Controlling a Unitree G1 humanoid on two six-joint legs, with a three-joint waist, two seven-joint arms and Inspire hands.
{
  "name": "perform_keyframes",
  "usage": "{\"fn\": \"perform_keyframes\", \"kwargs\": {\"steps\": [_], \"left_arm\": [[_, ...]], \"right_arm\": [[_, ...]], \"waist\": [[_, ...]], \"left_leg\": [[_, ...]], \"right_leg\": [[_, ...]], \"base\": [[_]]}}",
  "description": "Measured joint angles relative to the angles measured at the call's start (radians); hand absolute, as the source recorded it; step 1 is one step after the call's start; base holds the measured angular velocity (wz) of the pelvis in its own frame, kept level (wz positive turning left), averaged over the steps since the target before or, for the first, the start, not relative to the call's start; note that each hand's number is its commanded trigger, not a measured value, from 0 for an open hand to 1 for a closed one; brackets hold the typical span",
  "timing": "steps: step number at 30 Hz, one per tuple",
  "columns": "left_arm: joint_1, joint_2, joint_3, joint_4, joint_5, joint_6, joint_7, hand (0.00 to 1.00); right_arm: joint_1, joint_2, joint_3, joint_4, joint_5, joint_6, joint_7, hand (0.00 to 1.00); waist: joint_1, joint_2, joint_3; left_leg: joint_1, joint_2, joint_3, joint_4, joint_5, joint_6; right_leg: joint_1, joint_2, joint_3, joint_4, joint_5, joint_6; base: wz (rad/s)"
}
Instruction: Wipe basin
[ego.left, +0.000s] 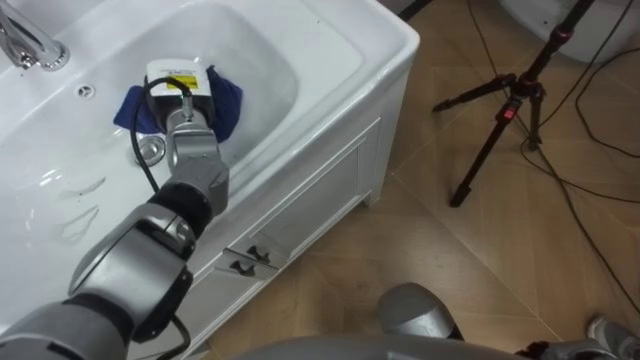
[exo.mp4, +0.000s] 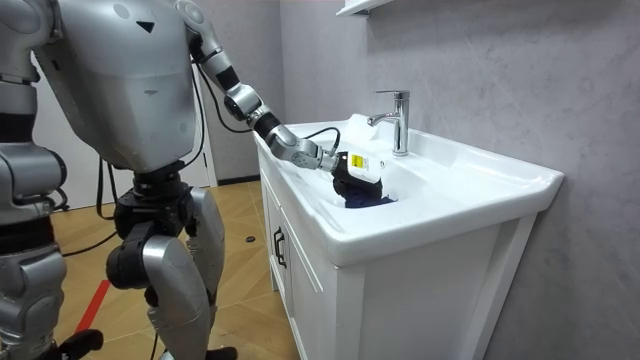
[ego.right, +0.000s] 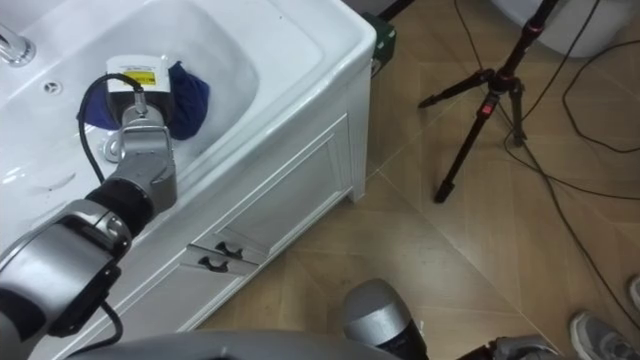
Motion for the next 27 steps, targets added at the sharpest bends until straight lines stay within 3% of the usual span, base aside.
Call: {"fn": "perform_keyframes", "kwargs": {"steps": [13,17,22,27], "left_arm": [[0.0,-0.019,0.014,-0.01,-0.038,-0.02,0.045,1.0],[0.0,-0.019,0.016,-0.01,-0.096,-0.023,0.079,1.0],[0.0,-0.019,0.035,-0.013,-0.153,-0.073,0.118,1.0],[0.0,-0.019,0.035,-0.026,-0.182,-0.079,0.13,1.0]], "right_arm": [[0.02,0.0,0.072,-0.012,0.021,-0.008,0.0,0.0],[0.021,0.001,0.075,-0.013,0.02,-0.008,0.0,0.0],[0.034,0.005,0.075,-0.015,0.024,-0.008,-0.002,0.0],[0.039,0.015,0.075,-0.027,0.024,-0.009,-0.008,0.0]], "waist": [[0.007,0.001,0.0009],[0.007,0.0,0.0015],[0.032,-0.002,0.0029],[0.043,-0.004,0.0027]], "left_leg": [[0.019,0.0,-0.002,-0.003,0.0,0.0],[0.019,0.0,-0.002,0.0,0.0,0.0],[0.02,0.0,0.0,0.003,0.0,0.0],[0.02,0.0,0.0,0.003,0.0,0.0]], "right_leg": [[0.024,0.0,-0.001,-0.01,0.003,0.001],[0.025,0.0,0.0,-0.013,0.003,0.001],[0.025,-0.001,0.001,-0.013,0.003,0.001],[0.026,-0.001,0.001,-0.015,0.003,0.001]], "base": [[0.0],[0.0],[-0.01],[0.0]]}}
